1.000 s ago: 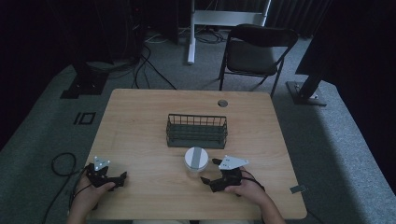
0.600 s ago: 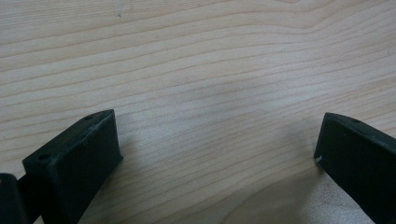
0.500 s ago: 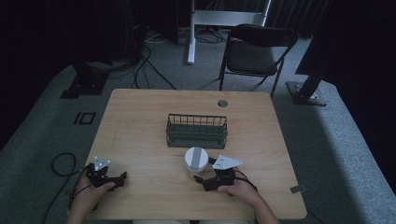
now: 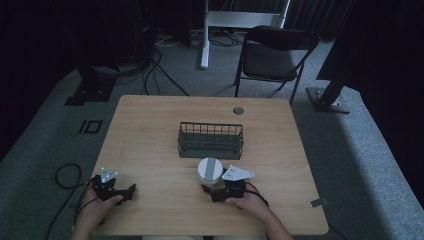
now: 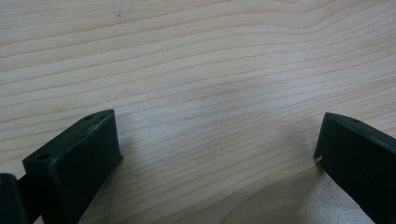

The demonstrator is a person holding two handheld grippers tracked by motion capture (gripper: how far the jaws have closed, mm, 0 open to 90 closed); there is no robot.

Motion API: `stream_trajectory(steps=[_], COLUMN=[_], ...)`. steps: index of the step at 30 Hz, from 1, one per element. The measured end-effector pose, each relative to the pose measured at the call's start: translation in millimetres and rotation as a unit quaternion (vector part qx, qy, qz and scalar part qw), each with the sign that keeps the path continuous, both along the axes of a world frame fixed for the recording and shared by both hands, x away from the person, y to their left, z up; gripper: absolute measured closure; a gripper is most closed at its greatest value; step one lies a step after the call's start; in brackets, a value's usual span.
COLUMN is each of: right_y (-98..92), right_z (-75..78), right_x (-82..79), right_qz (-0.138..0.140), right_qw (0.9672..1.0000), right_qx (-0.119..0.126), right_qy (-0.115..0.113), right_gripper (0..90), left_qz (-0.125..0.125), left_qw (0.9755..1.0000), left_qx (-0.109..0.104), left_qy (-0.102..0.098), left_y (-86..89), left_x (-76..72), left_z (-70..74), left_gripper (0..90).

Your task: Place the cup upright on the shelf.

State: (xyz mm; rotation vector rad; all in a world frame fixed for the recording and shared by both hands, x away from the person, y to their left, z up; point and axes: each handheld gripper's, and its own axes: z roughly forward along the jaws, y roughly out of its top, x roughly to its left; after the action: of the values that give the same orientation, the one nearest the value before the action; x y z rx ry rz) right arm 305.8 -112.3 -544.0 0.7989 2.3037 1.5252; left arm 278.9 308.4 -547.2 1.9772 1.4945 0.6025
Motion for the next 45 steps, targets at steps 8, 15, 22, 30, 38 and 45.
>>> stream_trajectory(steps=[8,15,22,30,38,45], right_y=[7.3,15.7,17.2,9.3,0.8,-4.2], right_z=[0.1,0.2,2.3,14.1,29.5,48.7], right_x=[-0.6,-4.3,-5.5,-2.4,3.6,10.3], right_qz=[-0.027,-0.031,-0.032,-0.046,-0.059,-0.070], right_qw=[0.9996,0.9987,0.9990,0.9985,0.9977,0.9964], right_qx=[0.004,-0.008,-0.009,0.000,0.009,0.016], right_qy=[-0.009,-0.041,-0.030,-0.028,-0.032,-0.045], right_gripper=[16.5,18.2,18.5,18.5,18.5,18.5], left_qz=[0.000,0.000,0.000,0.000,0.000,0.000], left_qw=[1.0000,1.0000,1.0000,1.0000,1.0000,1.0000], left_qx=[0.000,0.000,0.000,0.000,0.000,0.000], left_qy=[0.000,0.000,0.000,0.000,0.000,0.000], left_y=[0.0,0.0,0.0,0.0,0.0,0.0], left_x=[0.0,0.0,0.0,0.0,0.0,0.0], left_z=[0.0,0.0,0.0,0.0,0.0,0.0], left_gripper=[0.4,0.4,0.4,0.4,0.4,0.4])
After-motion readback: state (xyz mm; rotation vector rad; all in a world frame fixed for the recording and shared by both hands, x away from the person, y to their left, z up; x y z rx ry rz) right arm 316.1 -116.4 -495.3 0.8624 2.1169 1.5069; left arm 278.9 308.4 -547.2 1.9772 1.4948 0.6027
